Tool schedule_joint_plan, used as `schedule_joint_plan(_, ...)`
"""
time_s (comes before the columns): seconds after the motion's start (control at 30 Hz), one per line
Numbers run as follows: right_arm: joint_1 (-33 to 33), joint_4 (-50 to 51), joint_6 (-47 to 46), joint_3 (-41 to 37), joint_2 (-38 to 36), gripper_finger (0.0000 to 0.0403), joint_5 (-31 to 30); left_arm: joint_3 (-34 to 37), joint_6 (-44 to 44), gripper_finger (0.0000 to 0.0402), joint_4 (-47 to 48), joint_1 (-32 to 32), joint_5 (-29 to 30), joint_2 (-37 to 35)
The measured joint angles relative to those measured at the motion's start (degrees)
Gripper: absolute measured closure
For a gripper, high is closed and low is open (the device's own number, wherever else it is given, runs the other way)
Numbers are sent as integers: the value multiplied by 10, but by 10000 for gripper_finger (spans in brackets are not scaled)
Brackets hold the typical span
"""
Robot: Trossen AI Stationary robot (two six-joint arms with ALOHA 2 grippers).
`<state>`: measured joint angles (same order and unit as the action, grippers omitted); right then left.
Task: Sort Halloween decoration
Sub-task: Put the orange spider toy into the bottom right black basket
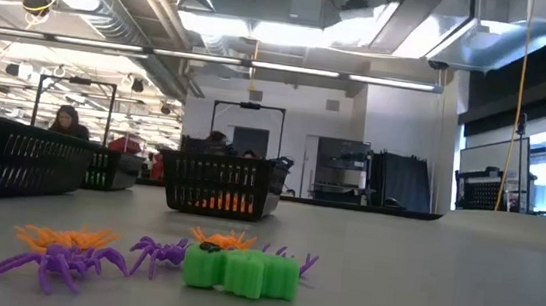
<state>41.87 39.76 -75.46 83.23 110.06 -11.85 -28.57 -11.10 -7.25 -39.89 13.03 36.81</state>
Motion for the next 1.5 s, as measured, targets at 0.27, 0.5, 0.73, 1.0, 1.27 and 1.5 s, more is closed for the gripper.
schedule_joint_plan(0.27,41,102,-132,0,0,212,-22,57,27,399,-146,-135,164,103)
schedule_joint_plan(0.5,30,109,-145,0,27,212,-22,59,25,400,-236,-176,195,215)
schedule_joint_plan(0.73,9,137,-151,-1,72,212,36,59,26,400,-322,-188,210,300)
schedule_joint_plan(1.0,0,147,-157,1,87,230,54,59,27,400,-346,-187,225,330)
schedule_joint_plan(1.27,1,160,-149,1,87,339,56,59,26,400,-345,-187,226,330)
schedule_joint_plan(1.5,-3,169,-139,3,84,393,52,59,26,400,-345,-187,225,330)
